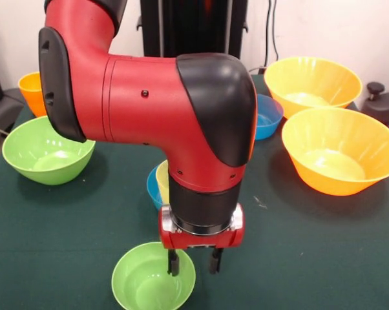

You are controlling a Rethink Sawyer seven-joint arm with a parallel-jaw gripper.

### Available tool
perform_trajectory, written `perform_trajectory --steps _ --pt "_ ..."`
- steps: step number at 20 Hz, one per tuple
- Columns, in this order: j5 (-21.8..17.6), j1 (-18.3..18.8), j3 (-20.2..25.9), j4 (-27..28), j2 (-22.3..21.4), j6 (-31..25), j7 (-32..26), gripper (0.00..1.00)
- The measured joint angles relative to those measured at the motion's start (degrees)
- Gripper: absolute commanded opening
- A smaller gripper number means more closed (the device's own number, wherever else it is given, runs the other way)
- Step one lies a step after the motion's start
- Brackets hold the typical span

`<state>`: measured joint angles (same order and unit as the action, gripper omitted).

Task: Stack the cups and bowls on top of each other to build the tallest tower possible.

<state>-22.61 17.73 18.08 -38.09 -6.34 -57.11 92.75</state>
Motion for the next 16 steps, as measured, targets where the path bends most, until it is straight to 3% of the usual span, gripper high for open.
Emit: perform_trajectory --steps 7,8,16 --pt "0.0 0.0 0.0 -0.6 0.5 3.2 0.0 1.0" --pt "0.0 0.0 -0.2 -0.6 1.0 3.8 0.0 0.0" --pt "0.0 -0.4 -1.4 -0.3 0.3 4.2 0.0 0.0"
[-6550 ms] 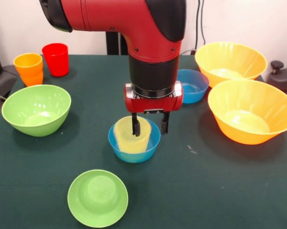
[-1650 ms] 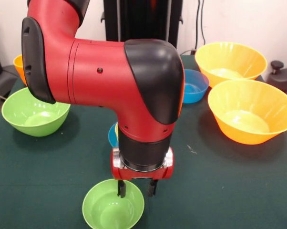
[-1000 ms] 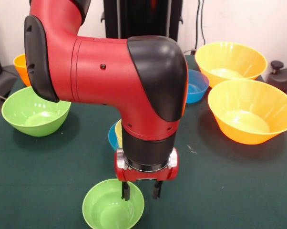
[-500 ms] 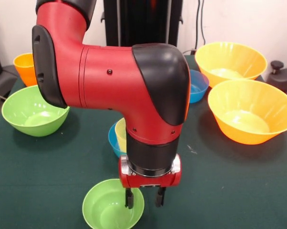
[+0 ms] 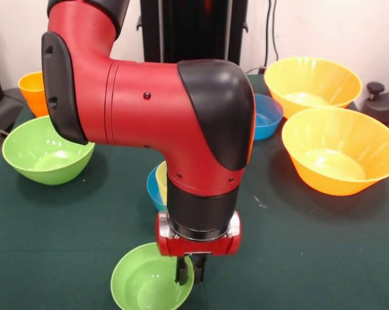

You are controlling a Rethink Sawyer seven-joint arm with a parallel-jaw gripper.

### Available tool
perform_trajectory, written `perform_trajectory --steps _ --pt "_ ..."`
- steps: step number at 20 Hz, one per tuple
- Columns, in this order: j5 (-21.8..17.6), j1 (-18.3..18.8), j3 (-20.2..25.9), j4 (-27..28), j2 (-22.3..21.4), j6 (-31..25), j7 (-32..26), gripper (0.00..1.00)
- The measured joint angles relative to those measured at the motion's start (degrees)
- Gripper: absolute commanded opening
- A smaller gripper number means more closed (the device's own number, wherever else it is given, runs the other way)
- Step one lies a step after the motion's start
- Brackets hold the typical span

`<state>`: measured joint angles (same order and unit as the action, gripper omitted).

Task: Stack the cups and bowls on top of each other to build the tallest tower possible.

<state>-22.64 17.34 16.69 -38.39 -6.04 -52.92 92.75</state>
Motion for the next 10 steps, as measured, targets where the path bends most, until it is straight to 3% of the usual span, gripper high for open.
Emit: perform_trajectory --steps 10 --pt "0.0 -1.1 -1.9 0.0 -0.7 -1.4 0.0 0.0"
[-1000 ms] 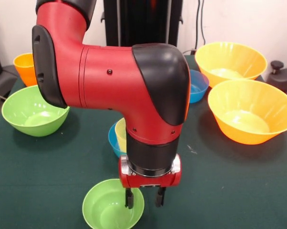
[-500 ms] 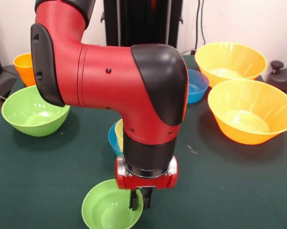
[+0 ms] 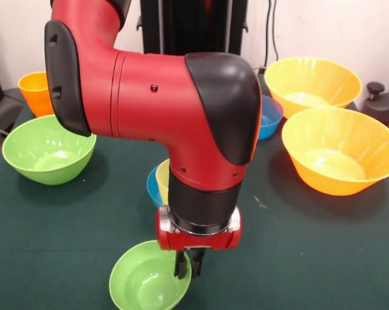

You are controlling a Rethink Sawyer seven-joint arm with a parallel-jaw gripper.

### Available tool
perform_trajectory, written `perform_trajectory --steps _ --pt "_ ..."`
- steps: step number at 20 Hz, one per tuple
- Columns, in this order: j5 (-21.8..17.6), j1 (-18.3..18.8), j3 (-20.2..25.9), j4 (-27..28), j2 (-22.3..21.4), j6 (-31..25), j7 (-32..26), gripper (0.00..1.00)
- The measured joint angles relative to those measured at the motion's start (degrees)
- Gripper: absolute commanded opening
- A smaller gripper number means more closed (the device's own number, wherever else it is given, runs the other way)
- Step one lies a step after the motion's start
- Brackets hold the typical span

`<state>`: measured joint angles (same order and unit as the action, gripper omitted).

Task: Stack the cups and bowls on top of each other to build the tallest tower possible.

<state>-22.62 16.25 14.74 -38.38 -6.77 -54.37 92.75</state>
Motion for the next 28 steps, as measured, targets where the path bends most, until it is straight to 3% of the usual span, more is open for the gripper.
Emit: perform_trajectory --steps 11,22,28 --pt "2.5 -0.7 -1.1 -2.4 -5.5 -10.1 0.0 0.0" --pt "4.3 -0.6 -3.4 -16.3 -17.5 -10.7 0.0 0.0" --pt "4.3 0.3 -4.3 -26.5 -23.9 -6.2 0.0 0.0"
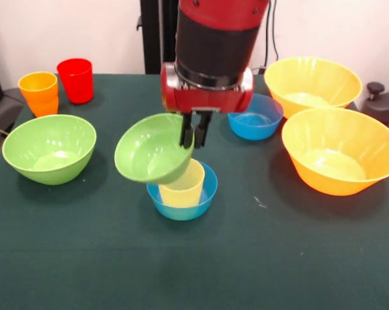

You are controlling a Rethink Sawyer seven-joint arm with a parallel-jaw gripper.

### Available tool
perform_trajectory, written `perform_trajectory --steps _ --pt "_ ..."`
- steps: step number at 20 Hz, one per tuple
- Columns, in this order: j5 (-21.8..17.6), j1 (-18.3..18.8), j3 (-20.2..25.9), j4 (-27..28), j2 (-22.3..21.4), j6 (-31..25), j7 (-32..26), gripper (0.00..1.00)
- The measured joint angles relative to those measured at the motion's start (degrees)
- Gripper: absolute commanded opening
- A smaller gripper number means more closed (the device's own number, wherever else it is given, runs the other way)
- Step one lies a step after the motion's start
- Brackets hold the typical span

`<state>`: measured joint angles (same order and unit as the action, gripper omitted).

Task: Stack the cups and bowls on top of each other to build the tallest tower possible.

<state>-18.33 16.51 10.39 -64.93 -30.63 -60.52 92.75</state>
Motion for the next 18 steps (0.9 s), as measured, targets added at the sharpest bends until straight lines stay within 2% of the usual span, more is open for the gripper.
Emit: perform_trajectory --steps 8,18 --pt "0.0 2.4 0.0 -11.6 -5.6 4.2 0.0 0.0" --pt "0.0 3.5 0.0 -16.0 -6.2 8.0 0.0 0.0"
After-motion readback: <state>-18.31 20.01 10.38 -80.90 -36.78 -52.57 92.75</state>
